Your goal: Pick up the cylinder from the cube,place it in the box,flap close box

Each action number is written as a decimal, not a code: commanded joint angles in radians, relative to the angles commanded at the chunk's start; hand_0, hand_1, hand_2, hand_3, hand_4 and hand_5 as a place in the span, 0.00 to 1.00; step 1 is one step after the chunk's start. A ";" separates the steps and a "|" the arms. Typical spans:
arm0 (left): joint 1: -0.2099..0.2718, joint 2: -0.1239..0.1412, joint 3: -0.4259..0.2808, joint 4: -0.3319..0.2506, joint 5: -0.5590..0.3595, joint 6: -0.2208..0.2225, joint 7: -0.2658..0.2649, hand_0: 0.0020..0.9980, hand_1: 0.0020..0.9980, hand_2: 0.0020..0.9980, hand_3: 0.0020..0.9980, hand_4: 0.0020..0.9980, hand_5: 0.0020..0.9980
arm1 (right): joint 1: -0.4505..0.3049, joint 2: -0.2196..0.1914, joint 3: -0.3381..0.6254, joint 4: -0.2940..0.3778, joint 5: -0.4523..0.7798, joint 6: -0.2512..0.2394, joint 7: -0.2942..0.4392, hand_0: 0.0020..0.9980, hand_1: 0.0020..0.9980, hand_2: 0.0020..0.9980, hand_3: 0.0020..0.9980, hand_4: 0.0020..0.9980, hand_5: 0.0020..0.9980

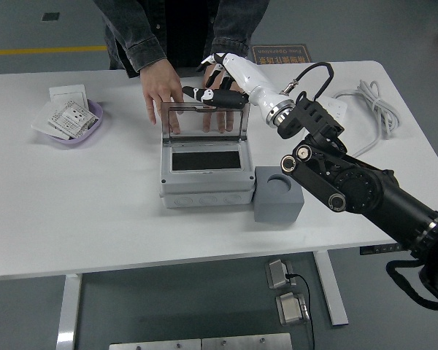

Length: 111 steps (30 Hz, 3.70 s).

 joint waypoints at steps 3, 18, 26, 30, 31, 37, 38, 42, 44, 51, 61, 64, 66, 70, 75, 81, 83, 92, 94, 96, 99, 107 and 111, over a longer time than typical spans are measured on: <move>-0.002 0.001 -0.002 0.000 0.004 -0.001 0.001 0.64 0.68 0.63 0.62 0.72 0.44 | 0.024 0.018 -0.010 -0.076 0.016 -0.002 0.006 0.54 0.42 0.51 0.68 0.94 0.74; -0.006 0.001 0.007 0.000 0.003 -0.004 -0.005 0.63 0.68 0.63 0.62 0.72 0.44 | -0.008 0.025 -0.044 -0.190 0.060 -0.024 0.029 0.67 0.53 0.55 0.69 0.94 0.75; -0.005 -0.003 0.009 0.000 0.000 -0.001 -0.007 0.63 0.68 0.63 0.62 0.72 0.44 | -0.048 -0.017 -0.069 -0.064 0.030 -0.032 0.015 0.65 0.53 0.55 0.69 0.94 0.76; -0.004 -0.004 0.010 0.000 -0.003 0.000 -0.007 0.63 0.68 0.63 0.62 0.72 0.44 | -0.072 -0.046 -0.085 0.002 0.024 -0.036 0.010 0.53 0.49 0.55 0.69 0.93 0.76; -0.003 -0.005 0.009 0.000 -0.003 0.000 -0.007 0.63 0.68 0.63 0.62 0.72 0.44 | -0.079 -0.054 -0.089 0.019 0.022 -0.036 0.008 0.53 0.49 0.55 0.69 0.93 0.76; 0.000 -0.006 0.004 0.000 0.000 0.000 -0.006 0.63 0.68 0.63 0.62 0.72 0.44 | -0.118 -0.101 -0.104 0.122 0.005 -0.041 -0.007 0.41 0.44 0.56 0.69 0.92 0.75; 0.000 -0.007 0.003 0.000 0.001 0.001 -0.006 0.63 0.68 0.63 0.62 0.72 0.44 | -0.124 -0.107 -0.106 0.137 0.001 -0.041 -0.010 0.41 0.44 0.56 0.69 0.92 0.75; 0.002 -0.008 0.002 0.000 0.002 0.001 -0.006 0.63 0.68 0.63 0.62 0.72 0.43 | -0.148 -0.137 -0.117 0.206 -0.011 -0.041 -0.021 0.36 0.42 0.56 0.69 0.92 0.75; 0.002 -0.008 0.001 0.000 0.004 0.001 -0.006 0.63 0.68 0.63 0.62 0.72 0.43 | -0.158 -0.149 -0.125 0.232 -0.014 -0.041 -0.025 0.36 0.42 0.56 0.69 0.92 0.75; 0.002 -0.009 0.001 0.000 0.004 0.000 -0.007 0.63 0.68 0.63 0.62 0.72 0.43 | -0.195 -0.181 -0.150 0.303 -0.020 -0.044 -0.034 0.32 0.38 0.55 0.69 0.92 0.76; 0.004 -0.013 -0.003 0.000 0.010 0.000 -0.007 0.63 0.68 0.63 0.62 0.72 0.43 | -0.239 -0.194 -0.111 0.327 -0.034 -0.037 -0.039 0.28 0.37 0.55 0.69 0.91 0.76; 0.005 -0.013 -0.005 0.000 0.012 0.000 -0.006 0.63 0.68 0.63 0.62 0.72 0.43 | -0.274 -0.199 -0.054 0.345 -0.059 -0.035 -0.041 0.28 0.37 0.55 0.69 0.91 0.76; 0.006 -0.012 -0.003 0.000 0.008 0.000 -0.006 0.63 0.68 0.63 0.62 0.72 0.43 | -0.312 -0.203 -0.008 0.367 -0.080 -0.037 -0.043 0.28 0.37 0.55 0.70 0.91 0.75; 0.011 -0.009 -0.005 0.000 0.005 0.001 -0.004 0.63 0.68 0.63 0.62 0.72 0.43 | -0.401 -0.204 0.106 0.439 -0.126 -0.050 -0.035 0.28 0.37 0.55 0.70 0.91 0.75; 0.021 -0.003 -0.006 0.000 -0.003 0.002 -0.004 0.63 0.68 0.63 0.62 0.72 0.43 | -0.526 -0.200 0.267 0.539 -0.121 -0.074 0.001 0.28 0.36 0.54 0.70 0.89 0.73; 0.039 0.003 -0.012 0.000 -0.008 0.005 -0.004 0.63 0.68 0.63 0.62 0.72 0.43 | -0.681 -0.180 0.463 0.617 -0.004 -0.099 0.090 0.28 0.36 0.54 0.69 0.89 0.73; 0.043 0.005 -0.013 0.000 -0.008 0.005 -0.005 0.63 0.68 0.63 0.62 0.72 0.42 | -0.726 -0.165 0.524 0.619 0.050 -0.102 0.128 0.28 0.36 0.53 0.68 0.88 0.73; 0.041 0.022 -0.004 0.000 -0.024 0.007 -0.013 0.63 0.68 0.63 0.62 0.72 0.42 | -0.832 -0.110 0.724 0.595 0.334 -0.090 0.262 0.28 0.36 0.52 0.68 0.89 0.73; 0.039 0.027 0.002 0.000 -0.032 0.007 -0.014 0.63 0.68 0.63 0.62 0.72 0.42 | -0.837 -0.104 0.738 0.592 0.376 -0.091 0.261 0.28 0.36 0.52 0.68 0.89 0.73; 0.038 0.031 0.009 0.000 -0.041 0.007 -0.015 0.63 0.68 0.63 0.62 0.72 0.42 | -0.841 -0.098 0.749 0.591 0.409 -0.093 0.256 0.32 0.36 0.53 0.68 0.89 0.73; 0.037 0.032 0.018 0.000 -0.053 0.007 -0.016 0.63 0.68 0.63 0.62 0.72 0.42 | -0.845 -0.094 0.763 0.596 0.421 -0.095 0.250 0.32 0.36 0.53 0.68 0.89 0.73; 0.042 0.033 0.057 0.000 -0.108 0.008 -0.026 0.63 0.68 0.63 0.62 0.72 0.42 | -0.861 -0.097 0.814 0.620 0.396 -0.101 0.237 0.40 0.43 0.55 0.69 0.89 0.71; 0.040 0.036 0.096 0.000 -0.158 0.008 -0.041 0.63 0.68 0.63 0.62 0.72 0.42 | -0.866 -0.098 0.846 0.632 0.383 -0.101 0.234 0.40 0.43 0.55 0.69 0.89 0.71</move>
